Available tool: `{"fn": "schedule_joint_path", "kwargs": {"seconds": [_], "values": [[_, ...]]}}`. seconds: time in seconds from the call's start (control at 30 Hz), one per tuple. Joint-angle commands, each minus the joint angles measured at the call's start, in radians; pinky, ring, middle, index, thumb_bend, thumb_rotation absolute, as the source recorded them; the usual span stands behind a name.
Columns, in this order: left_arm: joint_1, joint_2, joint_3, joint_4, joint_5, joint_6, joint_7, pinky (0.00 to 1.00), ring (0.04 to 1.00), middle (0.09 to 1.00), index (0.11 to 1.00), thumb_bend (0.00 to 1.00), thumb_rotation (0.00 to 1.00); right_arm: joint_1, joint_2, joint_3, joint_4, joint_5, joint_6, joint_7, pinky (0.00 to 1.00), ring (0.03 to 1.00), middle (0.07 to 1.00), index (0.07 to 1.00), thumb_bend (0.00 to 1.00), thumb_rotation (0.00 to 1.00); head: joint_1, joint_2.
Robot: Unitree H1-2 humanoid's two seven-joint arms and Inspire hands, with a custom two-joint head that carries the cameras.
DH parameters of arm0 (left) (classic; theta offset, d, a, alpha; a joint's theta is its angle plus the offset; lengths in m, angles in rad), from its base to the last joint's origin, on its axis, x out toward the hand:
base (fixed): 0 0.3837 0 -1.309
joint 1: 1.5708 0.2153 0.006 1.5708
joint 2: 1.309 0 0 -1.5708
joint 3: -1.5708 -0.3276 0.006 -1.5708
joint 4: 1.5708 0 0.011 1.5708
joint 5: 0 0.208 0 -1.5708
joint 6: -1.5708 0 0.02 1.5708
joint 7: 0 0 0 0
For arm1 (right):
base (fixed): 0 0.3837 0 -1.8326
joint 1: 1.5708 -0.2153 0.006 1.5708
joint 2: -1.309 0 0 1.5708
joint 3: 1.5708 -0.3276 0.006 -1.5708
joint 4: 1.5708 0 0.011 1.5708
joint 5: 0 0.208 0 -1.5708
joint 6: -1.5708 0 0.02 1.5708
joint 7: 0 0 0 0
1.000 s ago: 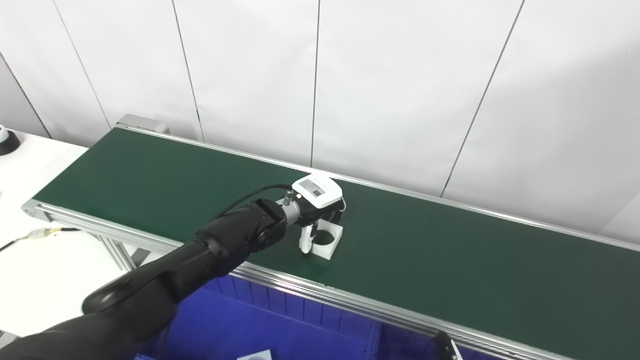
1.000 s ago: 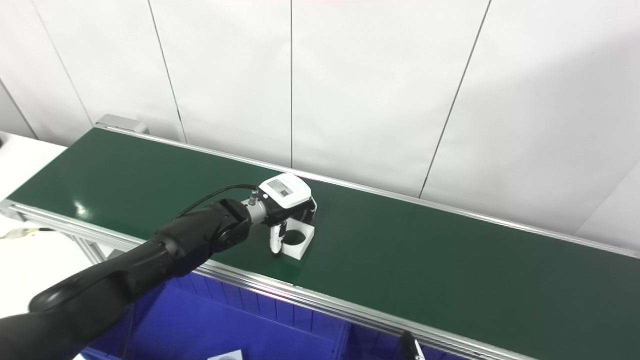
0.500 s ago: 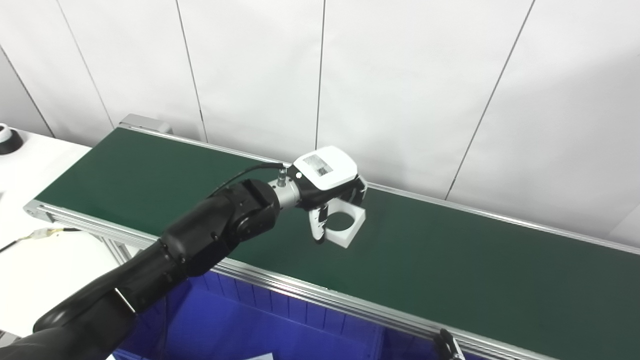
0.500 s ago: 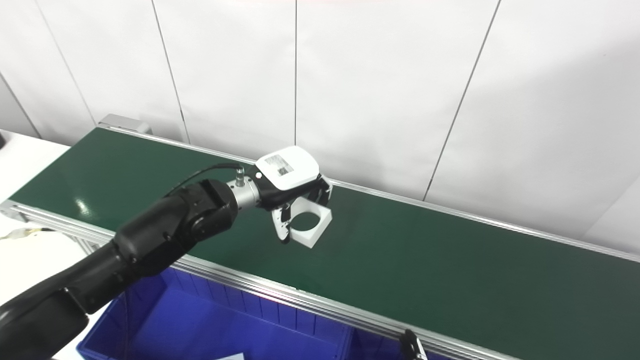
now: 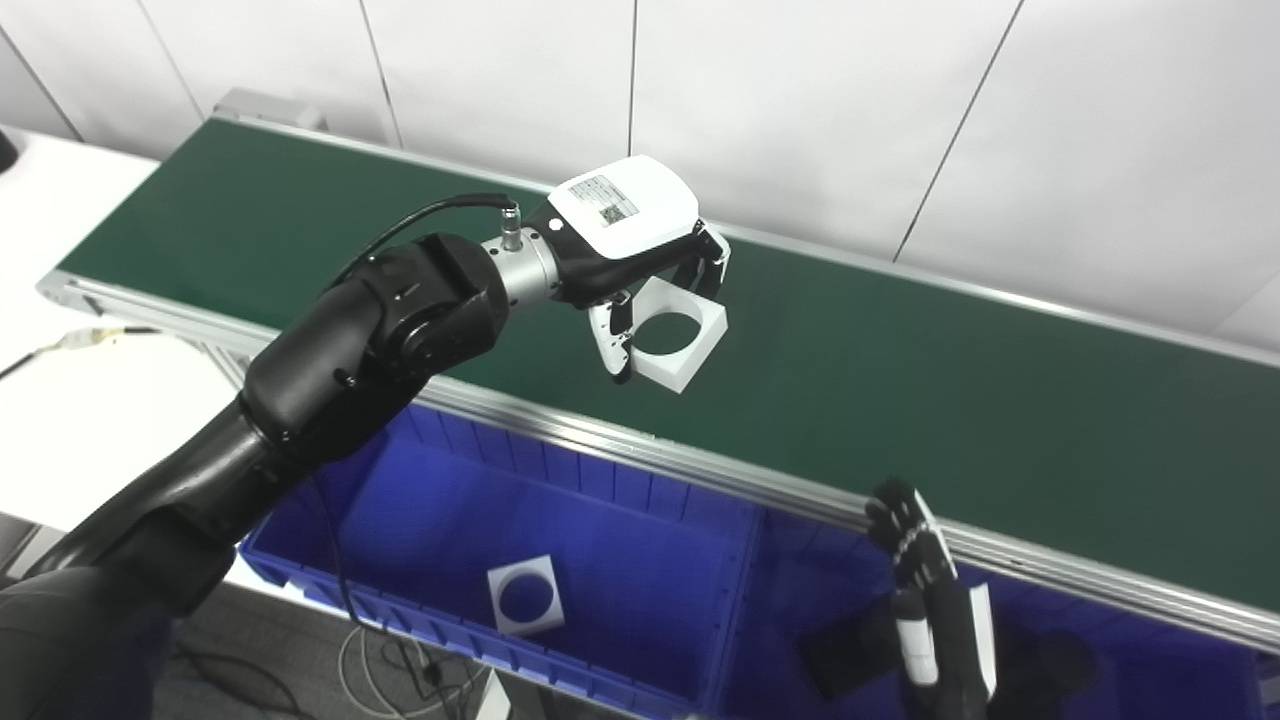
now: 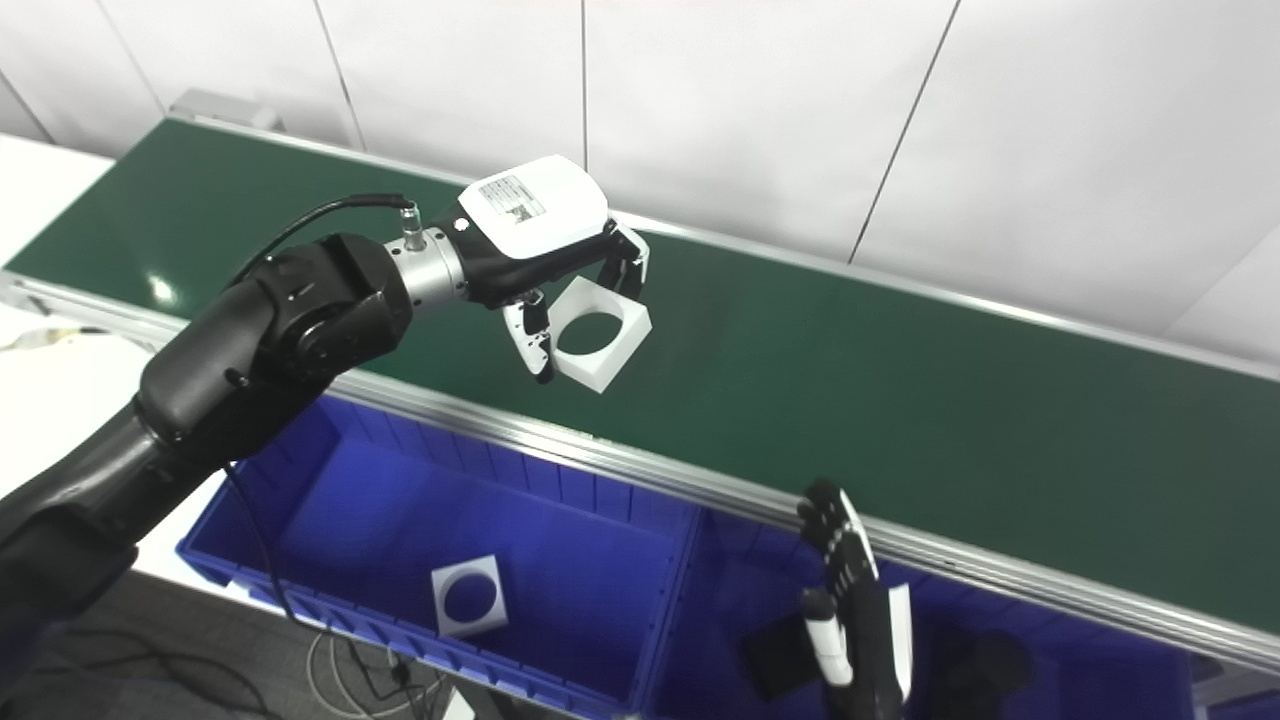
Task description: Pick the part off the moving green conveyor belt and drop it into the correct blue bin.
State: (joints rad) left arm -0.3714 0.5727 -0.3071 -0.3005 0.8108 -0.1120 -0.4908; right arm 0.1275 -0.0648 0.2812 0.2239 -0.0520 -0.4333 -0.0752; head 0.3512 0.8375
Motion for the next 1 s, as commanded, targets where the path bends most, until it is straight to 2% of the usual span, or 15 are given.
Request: {"fn": "schedule_joint_path", "kwargs": {"seconds": [0.0,0.13,0.2,0.27,0.3,0.33,0.4,0.57,0.7,0.83,0.97], "values": [[-0.004,0.015,0.022,-0.047,-0.016,-0.008,-0.002,0.19,0.271,0.475,0.487,0.53,0.00,0.001,0.003,-0.013,-0.047,0.012,-0.037,0.019,0.85,0.874,0.888,0.907,0.83,0.94,0.007,0.008],[0.040,0.014,0.029,-0.068,-0.029,-0.007,-0.025,0.21,0.288,0.477,0.487,0.53,0.00,0.008,0.006,-0.030,-0.065,0.014,-0.036,0.036,0.85,0.880,0.888,0.906,0.83,0.93,0.018,0.021],[0.057,0.016,0.028,-0.078,-0.022,-0.004,-0.042,0.21,0.295,0.438,0.521,0.52,0.00,0.009,0.007,-0.036,-0.068,0.018,-0.036,0.043,0.86,0.885,0.886,0.906,0.84,0.93,0.028,0.025],[0.077,0.016,0.026,-0.091,-0.010,0.001,-0.062,0.24,0.331,0.446,0.524,0.52,0.00,0.010,0.007,-0.042,-0.069,0.023,-0.035,0.052,0.87,0.885,0.884,0.907,0.85,0.93,0.043,0.028],[0.089,0.017,0.025,-0.098,-0.004,-0.001,-0.070,0.21,0.293,0.469,0.497,0.52,0.00,0.010,0.008,-0.047,-0.070,0.029,-0.036,0.059,0.87,0.883,0.884,0.907,0.85,0.92,0.048,0.028],[0.096,0.017,0.025,-0.102,0.000,-0.003,-0.074,0.21,0.293,0.453,0.509,0.52,0.00,0.011,0.009,-0.050,-0.071,0.032,-0.036,0.063,0.87,0.885,0.884,0.907,0.86,0.92,0.048,0.028],[0.122,0.015,0.023,-0.104,0.015,-0.014,-0.067,0.17,0.240,0.463,0.497,0.52,0.00,0.010,0.009,-0.057,-0.069,0.041,-0.036,0.074,0.89,0.893,0.889,0.910,0.86,0.91,0.069,0.014],[0.204,0.004,0.019,-0.098,0.042,-0.015,-0.058,0.22,0.298,0.417,0.522,0.52,0.00,0.009,0.005,-0.075,-0.057,0.054,-0.036,0.098,0.88,0.887,0.896,0.917,0.84,0.91,0.125,-0.016],[0.263,-0.013,0.013,-0.069,0.061,-0.023,-0.029,0.22,0.286,0.425,0.530,0.52,0.00,0.008,0.004,-0.090,-0.053,0.046,-0.036,0.104,0.88,0.889,0.895,0.914,0.81,0.92,0.135,-0.022],[0.305,-0.023,0.013,-0.041,0.103,0.001,-0.031,0.23,0.309,0.431,0.528,0.52,0.00,0.003,0.008,-0.101,-0.049,0.046,-0.037,0.111,0.88,0.889,0.891,0.915,0.79,0.92,0.142,-0.025],[0.335,-0.031,0.011,0.013,0.131,-0.012,0.012,0.22,0.295,0.422,0.528,0.52,0.00,0.002,0.011,-0.106,-0.046,0.052,-0.037,0.119,0.88,0.886,0.888,0.914,0.78,0.92,0.135,-0.030]]}}
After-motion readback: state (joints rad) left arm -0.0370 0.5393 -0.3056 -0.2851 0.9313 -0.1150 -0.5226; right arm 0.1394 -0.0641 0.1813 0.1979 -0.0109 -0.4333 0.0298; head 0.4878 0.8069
